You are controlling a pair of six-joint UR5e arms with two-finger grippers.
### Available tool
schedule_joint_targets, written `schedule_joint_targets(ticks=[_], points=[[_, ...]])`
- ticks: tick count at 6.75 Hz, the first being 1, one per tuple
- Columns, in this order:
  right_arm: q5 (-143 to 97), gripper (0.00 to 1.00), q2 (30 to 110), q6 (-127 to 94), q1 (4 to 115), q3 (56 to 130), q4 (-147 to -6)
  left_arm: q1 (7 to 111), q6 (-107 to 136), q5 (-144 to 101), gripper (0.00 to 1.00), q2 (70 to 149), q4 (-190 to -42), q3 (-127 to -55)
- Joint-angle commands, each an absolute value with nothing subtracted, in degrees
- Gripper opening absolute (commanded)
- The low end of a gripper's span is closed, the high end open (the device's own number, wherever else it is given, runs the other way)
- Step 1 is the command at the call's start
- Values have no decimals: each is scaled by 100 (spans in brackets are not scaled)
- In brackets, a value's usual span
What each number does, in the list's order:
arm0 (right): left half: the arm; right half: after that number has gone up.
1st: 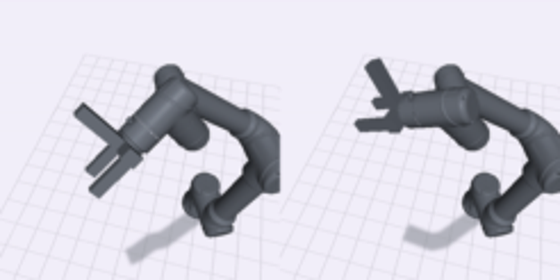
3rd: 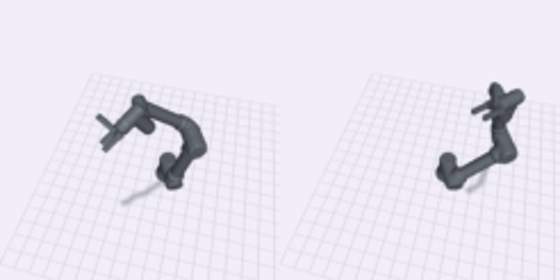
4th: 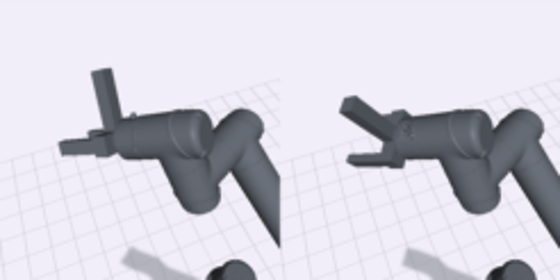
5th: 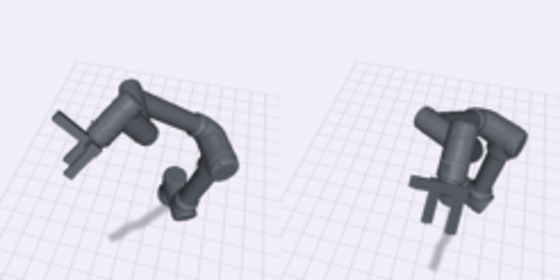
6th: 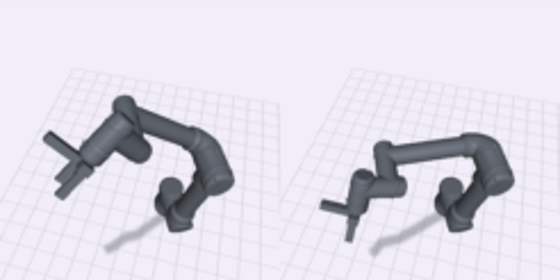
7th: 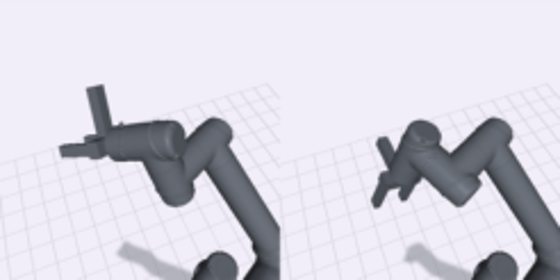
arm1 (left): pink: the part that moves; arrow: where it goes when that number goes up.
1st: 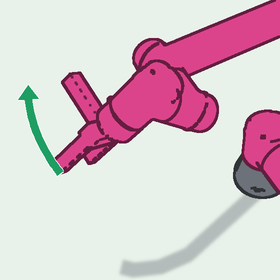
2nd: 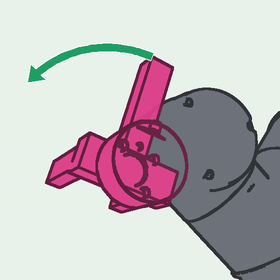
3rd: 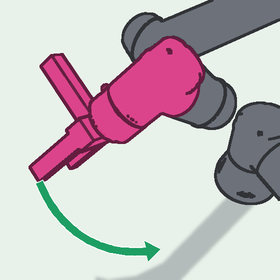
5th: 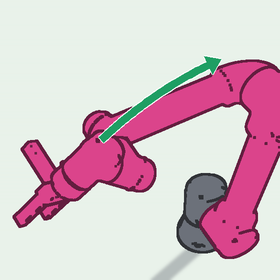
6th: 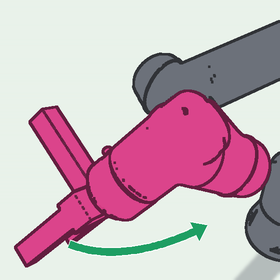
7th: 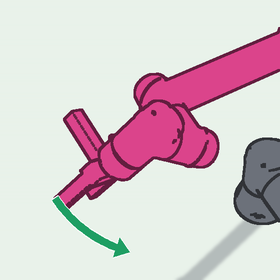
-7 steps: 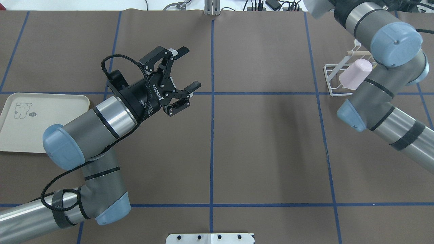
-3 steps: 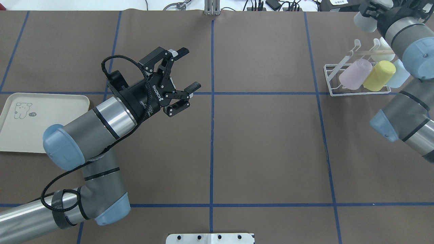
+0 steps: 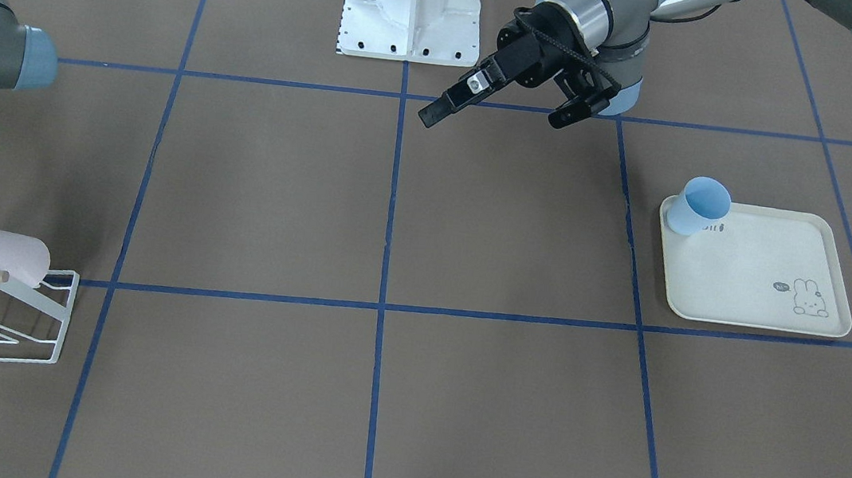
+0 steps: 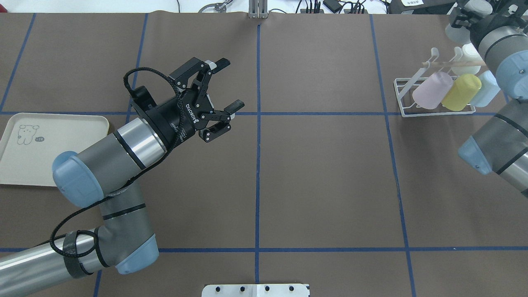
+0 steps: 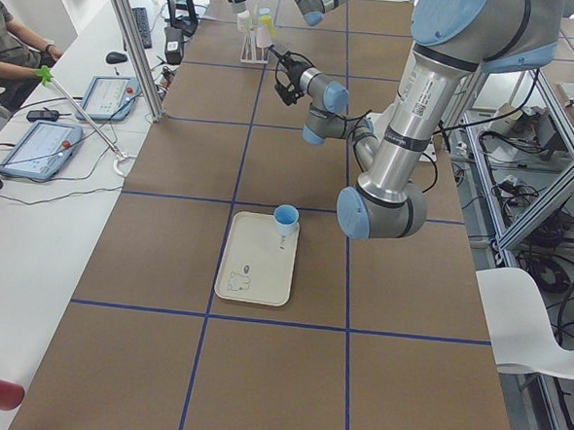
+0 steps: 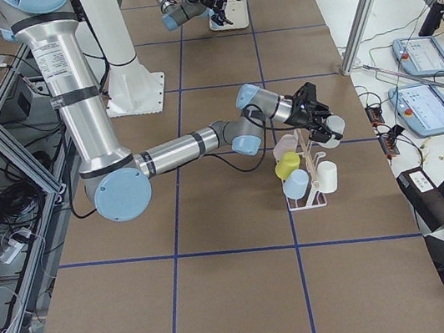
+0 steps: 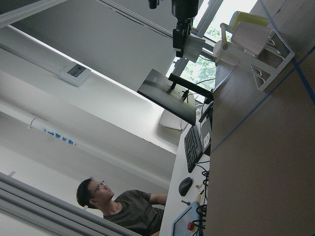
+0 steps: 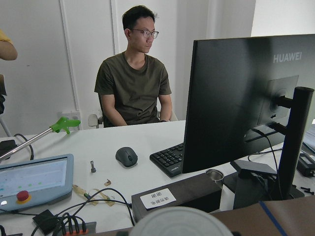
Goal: Transfer IKEA cup to right arm and place on rack
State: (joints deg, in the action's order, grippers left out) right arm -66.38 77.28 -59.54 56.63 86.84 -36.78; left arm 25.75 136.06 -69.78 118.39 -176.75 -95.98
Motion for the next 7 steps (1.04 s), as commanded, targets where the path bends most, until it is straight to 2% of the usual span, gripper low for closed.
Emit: schedule_joint_targets(ticks=[1,7], points=[[-6644,0,7699,-5889,5669,8482,-3683,2575,13605,-6979,100,11839,-17684,-9580],[-6636,0,7743,-5906,5361,8341,-3683,2566,13605,-6979,100,11830,-17692,-9554]])
